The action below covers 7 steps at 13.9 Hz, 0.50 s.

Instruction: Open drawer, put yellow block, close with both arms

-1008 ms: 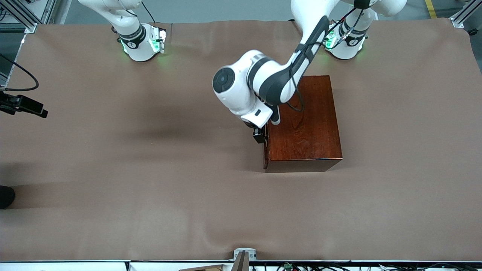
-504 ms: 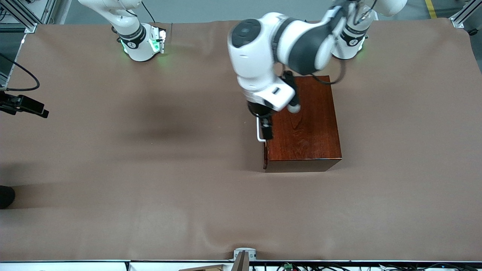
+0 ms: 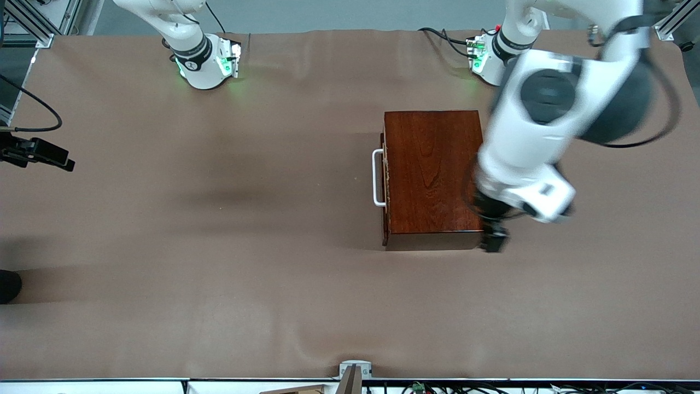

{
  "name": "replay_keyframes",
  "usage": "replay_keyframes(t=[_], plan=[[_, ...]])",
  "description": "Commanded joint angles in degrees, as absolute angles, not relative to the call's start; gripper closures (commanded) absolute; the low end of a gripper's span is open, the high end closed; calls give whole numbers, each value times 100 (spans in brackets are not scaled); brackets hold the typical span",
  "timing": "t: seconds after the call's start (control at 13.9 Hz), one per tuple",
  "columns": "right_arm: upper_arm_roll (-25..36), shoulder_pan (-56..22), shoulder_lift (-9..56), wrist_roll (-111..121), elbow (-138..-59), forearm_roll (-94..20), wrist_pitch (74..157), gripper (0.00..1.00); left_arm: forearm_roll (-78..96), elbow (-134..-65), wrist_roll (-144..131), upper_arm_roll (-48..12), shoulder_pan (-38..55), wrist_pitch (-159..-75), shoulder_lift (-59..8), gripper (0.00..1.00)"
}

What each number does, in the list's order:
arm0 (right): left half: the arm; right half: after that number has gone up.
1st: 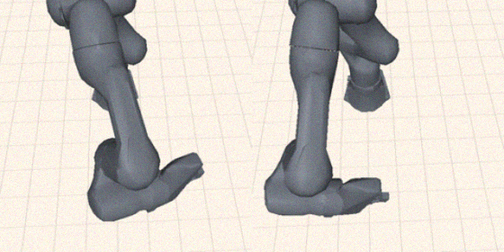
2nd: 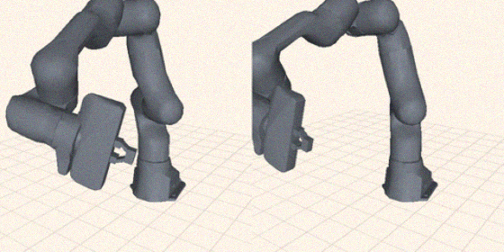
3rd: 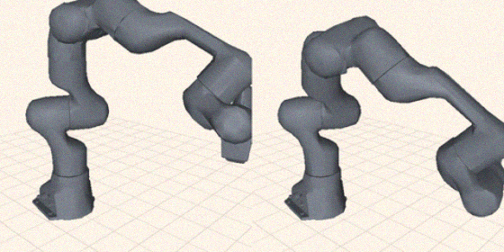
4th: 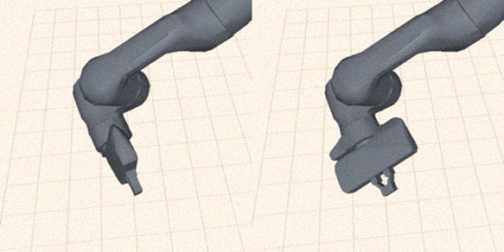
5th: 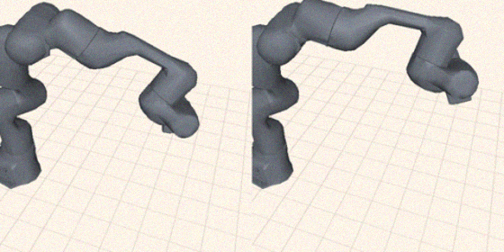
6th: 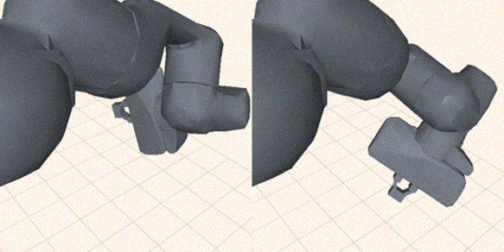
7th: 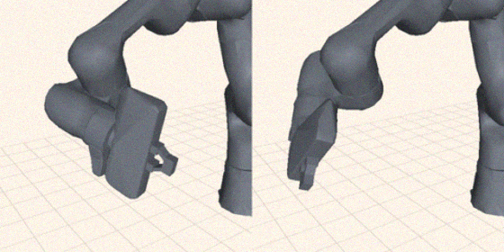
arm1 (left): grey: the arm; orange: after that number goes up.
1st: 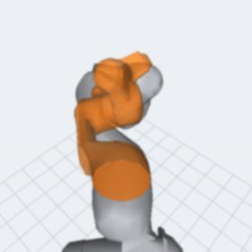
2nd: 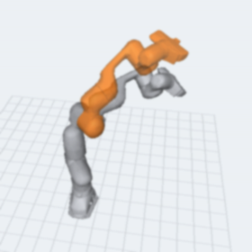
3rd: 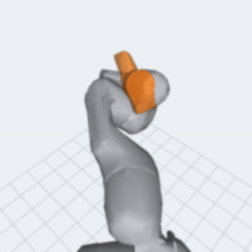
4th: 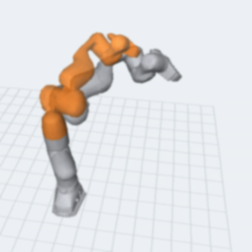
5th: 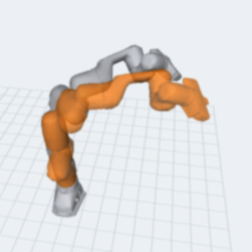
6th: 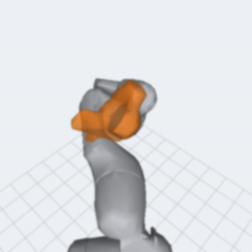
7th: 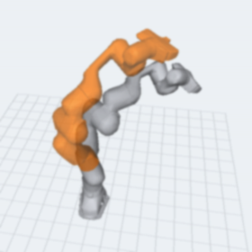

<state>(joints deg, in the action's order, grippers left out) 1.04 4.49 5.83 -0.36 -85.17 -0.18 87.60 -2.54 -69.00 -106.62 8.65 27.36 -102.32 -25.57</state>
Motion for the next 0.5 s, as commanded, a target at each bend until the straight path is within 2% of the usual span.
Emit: replay_keyframes(t=[0.0,0.22,0.43], plan=[[88,431,536,-132,-8481,18,8684,0,-71,-7285,-9707,800,2270,-10257,-2233,0],[88,431,536,-132,-8473,18,8692,0,456,-7741,-8389,800,1689,-10231,-1769,0],[97,439,536,-132,-8473,18,8692,0,483,-8531,-7194,800,1425,-10230,-1118,0]])
